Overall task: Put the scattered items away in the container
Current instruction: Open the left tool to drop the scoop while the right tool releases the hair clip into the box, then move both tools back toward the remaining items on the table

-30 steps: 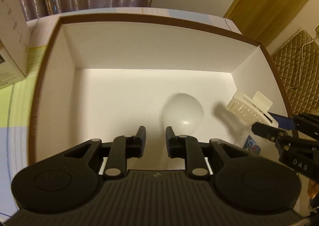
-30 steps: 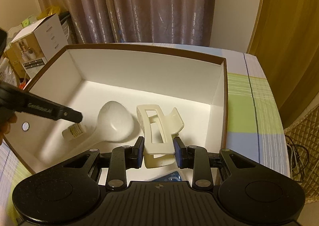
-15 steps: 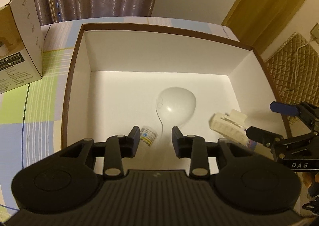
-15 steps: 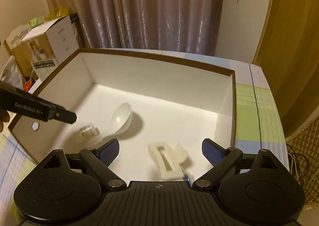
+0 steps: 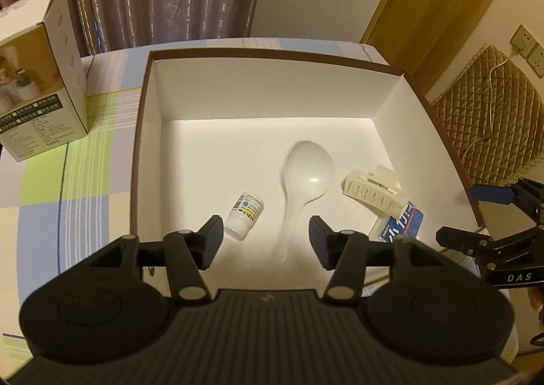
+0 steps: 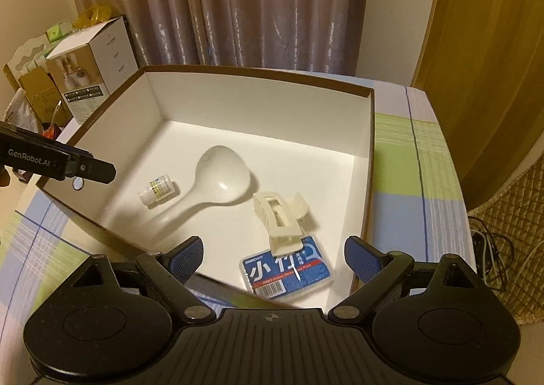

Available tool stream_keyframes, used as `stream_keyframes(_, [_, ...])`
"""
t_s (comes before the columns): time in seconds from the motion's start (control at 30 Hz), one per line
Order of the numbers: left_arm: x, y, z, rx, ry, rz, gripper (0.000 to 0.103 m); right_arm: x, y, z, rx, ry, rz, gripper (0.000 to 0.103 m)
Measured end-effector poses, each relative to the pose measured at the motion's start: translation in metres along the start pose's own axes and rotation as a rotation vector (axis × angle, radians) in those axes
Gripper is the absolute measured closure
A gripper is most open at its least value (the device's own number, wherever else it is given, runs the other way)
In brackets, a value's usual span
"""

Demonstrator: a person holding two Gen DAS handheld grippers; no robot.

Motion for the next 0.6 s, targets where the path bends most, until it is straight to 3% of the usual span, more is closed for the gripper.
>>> stream_keyframes(0.23, [0.011,0.031,0.002,0.008,-0.022,-0.054,0.042,0.008,0.024,0.009,-0.003,-0.002,-0.033,0.008])
stream_keyframes(0.6, [0.059,0.076,0.016,0.047,-0.012,-0.096,0.041,0.031,0.058,0.029,-0.018,0.003,-0.068,0.008])
Point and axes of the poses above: each gripper's, at about its wrist camera, not at the fingertips, and y roughly against the way its jaws point, z to its left, x to its underside, the point moved 7 cm from there along -y, roughly the way its jaws point, and after that the axes turned 11 degrees about -x, right-handed, at the moved point
